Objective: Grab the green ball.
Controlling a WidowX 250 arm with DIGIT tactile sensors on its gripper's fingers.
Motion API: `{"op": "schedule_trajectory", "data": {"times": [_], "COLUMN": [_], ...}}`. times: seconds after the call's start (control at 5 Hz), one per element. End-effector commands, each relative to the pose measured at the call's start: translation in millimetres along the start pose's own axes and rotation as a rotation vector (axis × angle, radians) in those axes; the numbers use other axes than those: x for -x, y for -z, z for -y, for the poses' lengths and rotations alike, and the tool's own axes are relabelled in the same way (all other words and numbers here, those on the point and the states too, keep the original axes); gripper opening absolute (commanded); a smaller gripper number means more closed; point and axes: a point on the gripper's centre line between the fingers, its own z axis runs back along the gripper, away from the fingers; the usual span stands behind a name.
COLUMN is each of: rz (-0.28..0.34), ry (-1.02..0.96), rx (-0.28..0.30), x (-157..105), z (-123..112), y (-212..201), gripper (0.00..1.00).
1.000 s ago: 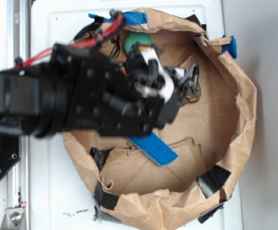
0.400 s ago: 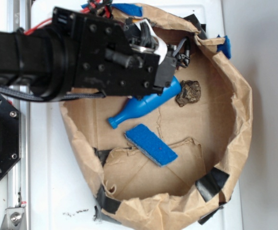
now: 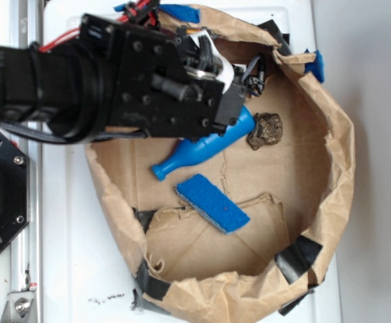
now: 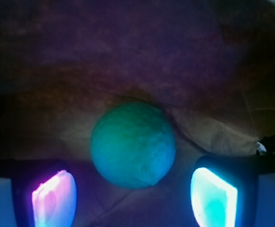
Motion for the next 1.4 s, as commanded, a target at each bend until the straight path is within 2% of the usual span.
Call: {"op": "schedule_trajectory", "data": {"times": [0.0, 0.4, 0.6, 1.2], "rz": [0.064, 0.122, 0.134, 0.144], "ry": [-0.066, -0.101, -0.107, -0.102], "rx": [-0.018, -0.077, -0.061, -0.065], "x": [-8.7, -12.5, -9.9, -8.9], "z": [1.6, 13.3, 14.1, 16.6], "y": [8.7, 28.4, 27.1, 26.3], "gripper": [1.0, 1.0, 0.0, 0.0]}}
